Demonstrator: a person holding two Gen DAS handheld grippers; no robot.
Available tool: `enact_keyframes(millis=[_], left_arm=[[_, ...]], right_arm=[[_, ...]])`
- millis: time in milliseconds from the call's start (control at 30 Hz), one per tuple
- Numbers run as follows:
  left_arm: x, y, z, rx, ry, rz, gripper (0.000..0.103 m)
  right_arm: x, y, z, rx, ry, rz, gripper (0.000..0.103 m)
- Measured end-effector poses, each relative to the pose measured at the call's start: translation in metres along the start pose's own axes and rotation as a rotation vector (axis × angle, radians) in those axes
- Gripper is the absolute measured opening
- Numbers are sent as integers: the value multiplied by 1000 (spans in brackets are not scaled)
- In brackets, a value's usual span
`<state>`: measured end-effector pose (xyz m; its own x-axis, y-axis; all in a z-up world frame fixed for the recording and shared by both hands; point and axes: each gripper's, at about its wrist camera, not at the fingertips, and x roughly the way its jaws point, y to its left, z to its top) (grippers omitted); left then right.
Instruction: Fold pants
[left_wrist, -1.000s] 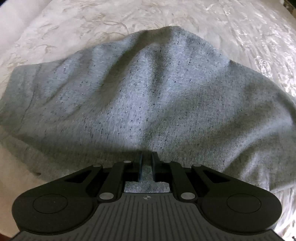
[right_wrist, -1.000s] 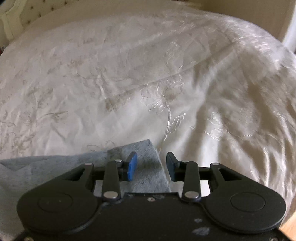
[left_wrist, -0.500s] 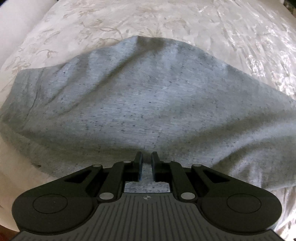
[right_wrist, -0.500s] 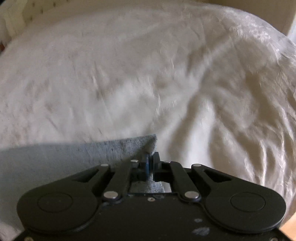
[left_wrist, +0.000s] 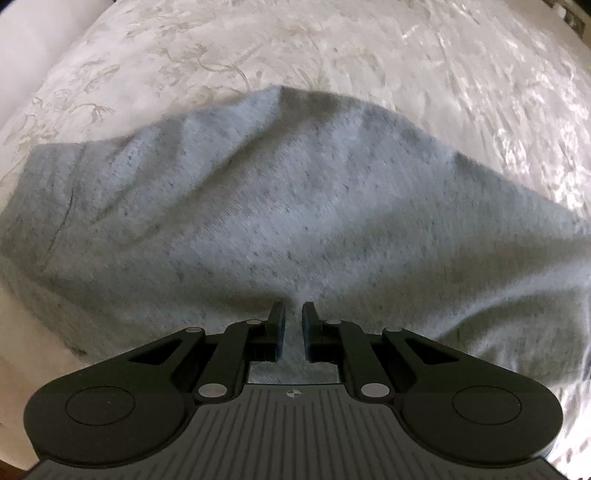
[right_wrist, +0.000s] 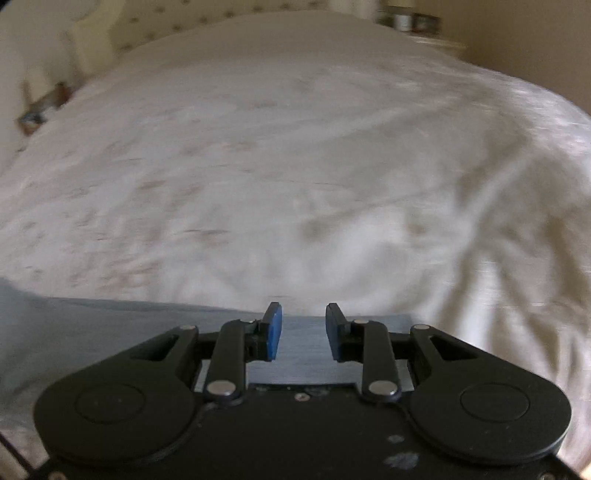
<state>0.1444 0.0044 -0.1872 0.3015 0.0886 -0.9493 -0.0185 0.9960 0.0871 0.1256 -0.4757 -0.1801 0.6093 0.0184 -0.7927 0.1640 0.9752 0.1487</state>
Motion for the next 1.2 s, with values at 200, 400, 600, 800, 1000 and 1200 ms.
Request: enact_keyframes(millis=[200, 400, 600, 800, 1000, 1200], left_arm=[[-7, 29, 16, -6, -43, -13, 11], [4, 68, 39, -46, -65, -8, 11], [40, 106, 39, -40, 20, -14, 11], [38, 104, 35, 44, -3, -35, 11], [37, 114, 29, 15, -6, -84, 11], [41, 126, 31, -19, 11, -123, 11]], right_arm=[[12, 82, 4, -66, 23, 168, 29], [21, 170, 17, -135, 53, 323, 29], [40, 264, 33, -224, 89, 449, 33], [80, 359, 43, -347, 154, 560, 37], [118, 425, 42, -422, 256, 565, 40], [100, 434, 19, -507, 359, 731, 40]])
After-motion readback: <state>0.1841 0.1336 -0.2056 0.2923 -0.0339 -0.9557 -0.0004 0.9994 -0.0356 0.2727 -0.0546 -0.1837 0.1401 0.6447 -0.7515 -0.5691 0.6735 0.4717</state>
